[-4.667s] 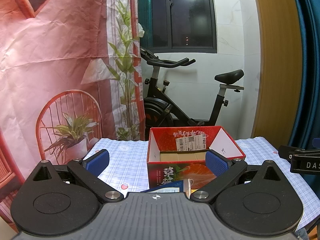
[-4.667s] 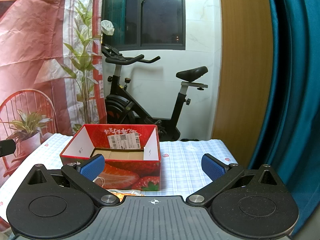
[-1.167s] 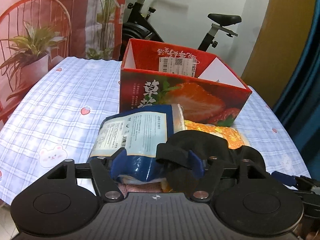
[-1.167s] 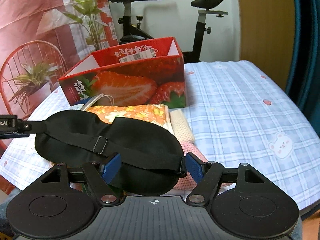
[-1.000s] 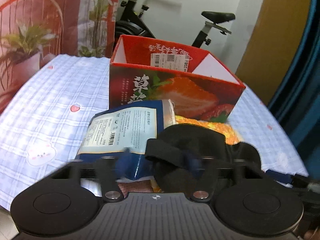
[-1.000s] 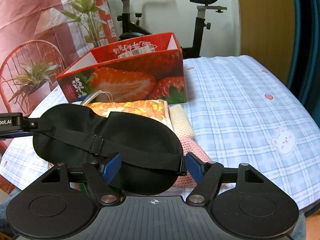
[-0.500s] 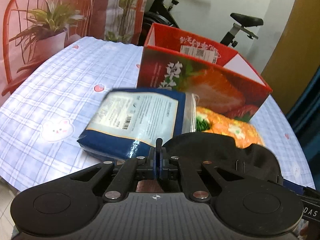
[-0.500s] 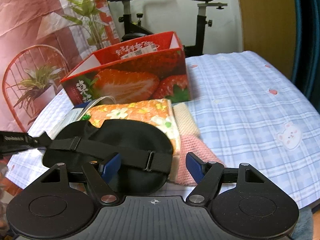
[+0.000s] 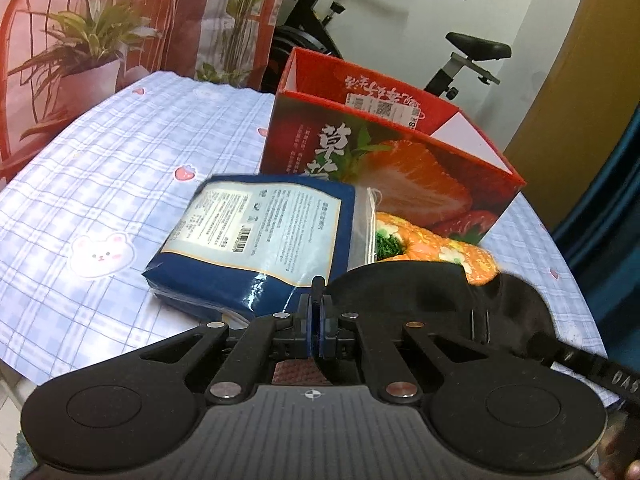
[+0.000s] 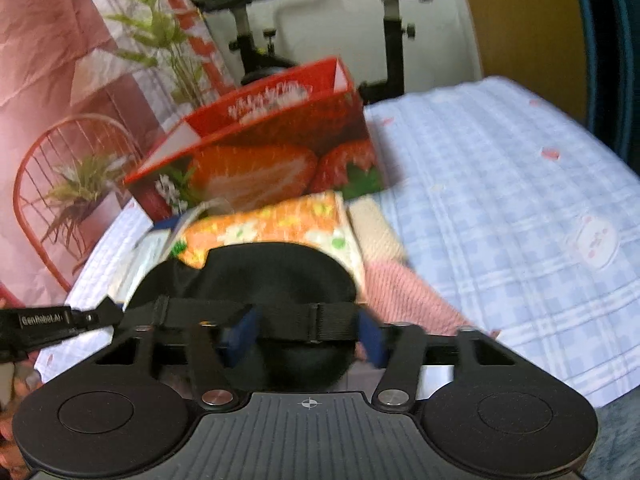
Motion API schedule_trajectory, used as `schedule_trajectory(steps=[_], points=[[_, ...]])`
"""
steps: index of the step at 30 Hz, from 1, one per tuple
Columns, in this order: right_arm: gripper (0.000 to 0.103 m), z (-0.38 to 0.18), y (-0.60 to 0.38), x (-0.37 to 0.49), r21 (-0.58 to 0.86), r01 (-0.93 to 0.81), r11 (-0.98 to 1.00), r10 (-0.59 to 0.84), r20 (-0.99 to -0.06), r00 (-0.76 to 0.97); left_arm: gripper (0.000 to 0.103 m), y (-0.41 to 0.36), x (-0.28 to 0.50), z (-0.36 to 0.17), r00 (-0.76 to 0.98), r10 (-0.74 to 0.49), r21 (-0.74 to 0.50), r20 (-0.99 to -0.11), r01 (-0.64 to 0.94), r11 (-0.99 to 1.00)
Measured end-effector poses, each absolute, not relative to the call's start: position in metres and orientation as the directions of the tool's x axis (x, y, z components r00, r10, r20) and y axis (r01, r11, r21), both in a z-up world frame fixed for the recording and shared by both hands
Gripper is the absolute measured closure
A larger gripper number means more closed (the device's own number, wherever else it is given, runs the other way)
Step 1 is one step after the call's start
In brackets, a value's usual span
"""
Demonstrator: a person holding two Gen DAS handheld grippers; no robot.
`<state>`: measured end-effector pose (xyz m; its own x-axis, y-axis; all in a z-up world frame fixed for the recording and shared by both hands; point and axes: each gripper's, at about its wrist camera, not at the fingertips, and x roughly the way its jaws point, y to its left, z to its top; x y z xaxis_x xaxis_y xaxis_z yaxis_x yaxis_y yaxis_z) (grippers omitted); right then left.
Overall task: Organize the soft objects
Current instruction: 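Close the left gripper on the black eye mask while the right gripper grasps its strap, then lift the black eye mask with both grippers and carry it over the red box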
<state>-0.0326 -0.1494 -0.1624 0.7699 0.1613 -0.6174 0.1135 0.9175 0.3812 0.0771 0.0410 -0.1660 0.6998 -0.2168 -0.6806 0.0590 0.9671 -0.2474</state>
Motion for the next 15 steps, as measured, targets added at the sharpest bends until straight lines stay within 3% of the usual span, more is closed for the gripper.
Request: schedule_trajectory(steps=[2, 7, 15], points=[[0.076, -0.154, -0.15, -0.037, 0.375, 0.104, 0.921, 0.146, -0.581, 0.801, 0.099, 0.039, 0.077, -0.165, 0.704, -0.218, -0.245, -0.676, 0.064, 0.967], [0.092, -0.141, -0.154, -0.04, 0.387, 0.08, 0.919, 0.141, -0.509, 0.849, 0.099, 0.038, 0.075, -0.158, 0.734, -0.199, -0.222, -0.649, 0.068, 0.973], [0.095, -0.119, -0.152, -0.026, 0.348, 0.031, 0.937, 0.13, -0.43, 0.893, 0.099, 0.028, 0.07, -0.134, 0.82, -0.182, -0.177, -0.543, 0.1, 0.979]])
